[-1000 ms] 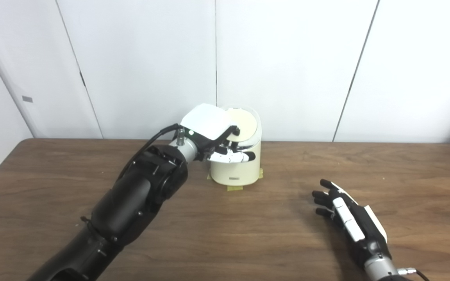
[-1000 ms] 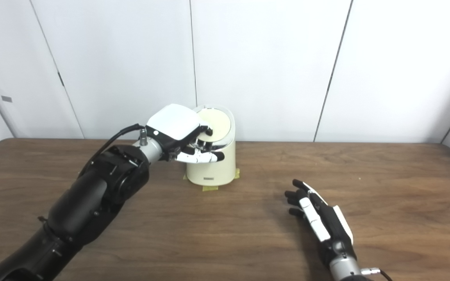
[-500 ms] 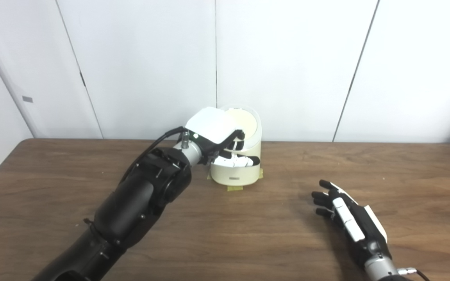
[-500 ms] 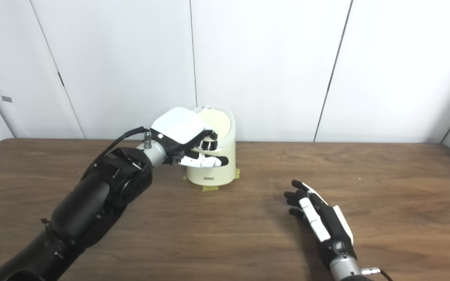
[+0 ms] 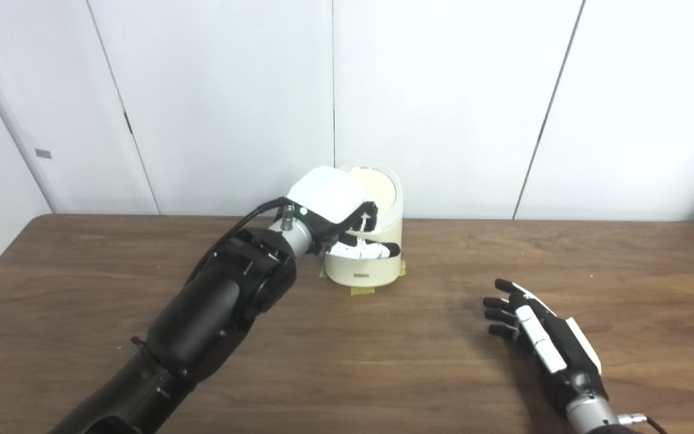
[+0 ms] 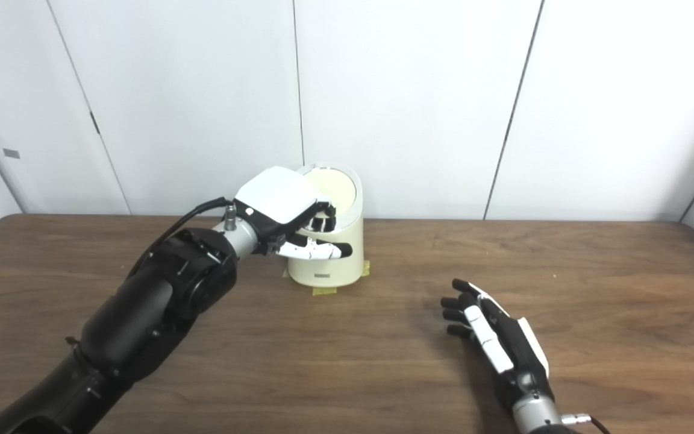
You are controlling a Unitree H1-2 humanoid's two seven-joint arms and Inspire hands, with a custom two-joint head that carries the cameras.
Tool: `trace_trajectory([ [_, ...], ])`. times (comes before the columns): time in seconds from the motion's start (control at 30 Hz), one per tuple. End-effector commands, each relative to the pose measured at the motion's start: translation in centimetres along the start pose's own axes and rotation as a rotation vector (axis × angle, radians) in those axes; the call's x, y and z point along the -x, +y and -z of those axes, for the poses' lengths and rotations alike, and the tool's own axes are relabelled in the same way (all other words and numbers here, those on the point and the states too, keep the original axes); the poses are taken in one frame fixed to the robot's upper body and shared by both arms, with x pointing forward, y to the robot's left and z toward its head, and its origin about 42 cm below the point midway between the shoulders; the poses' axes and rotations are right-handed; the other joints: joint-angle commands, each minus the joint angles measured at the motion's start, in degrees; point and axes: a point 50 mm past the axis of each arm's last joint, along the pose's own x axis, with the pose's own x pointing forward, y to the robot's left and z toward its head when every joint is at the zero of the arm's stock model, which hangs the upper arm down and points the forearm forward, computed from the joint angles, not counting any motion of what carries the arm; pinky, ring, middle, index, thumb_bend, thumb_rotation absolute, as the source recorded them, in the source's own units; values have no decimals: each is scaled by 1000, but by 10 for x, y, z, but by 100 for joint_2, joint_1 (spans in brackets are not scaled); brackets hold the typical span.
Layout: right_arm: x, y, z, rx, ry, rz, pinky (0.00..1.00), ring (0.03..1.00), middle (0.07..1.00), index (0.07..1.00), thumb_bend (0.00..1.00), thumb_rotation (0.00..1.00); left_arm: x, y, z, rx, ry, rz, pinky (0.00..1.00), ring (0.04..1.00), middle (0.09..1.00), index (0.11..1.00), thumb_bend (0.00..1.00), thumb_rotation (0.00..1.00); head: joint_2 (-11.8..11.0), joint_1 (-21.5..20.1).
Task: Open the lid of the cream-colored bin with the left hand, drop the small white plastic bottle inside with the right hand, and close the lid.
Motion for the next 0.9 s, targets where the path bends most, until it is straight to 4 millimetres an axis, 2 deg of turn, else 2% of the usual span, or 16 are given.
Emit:
trace_trajectory([
  [0.0, -5, -4, -13, 24, -49, 0, 706, 757, 744, 825, 577, 809, -4, -7, -3, 16, -22, 61, 902, 850, 828, 799, 562, 979, 4, 3],
  [0.17, -4, -5, -13, 20, -49, 1, 710, 758, 742, 825, 571, 808, 3, 2, -5, 26, -28, 45, 904, 851, 830, 806, 561, 993, 20, -11],
  [0.47, -4, -6, -14, 51, -49, -1, 704, 753, 740, 816, 557, 817, 24, 30, -12, 46, -71, -114, 829, 813, 785, 774, 569, 981, 24, -10],
  [0.7, -4, -5, -15, 40, -55, -6, 715, 757, 744, 813, 554, 817, 53, 51, -8, 152, -72, -293, 779, 796, 778, 770, 515, 789, 24, -22],
  [0.87, -4, -3, -16, 28, -60, -5, 698, 757, 749, 812, 550, 813, 77, 51, -3, 293, -44, -437, 687, 783, 778, 768, 483, 655, 11, -28],
])
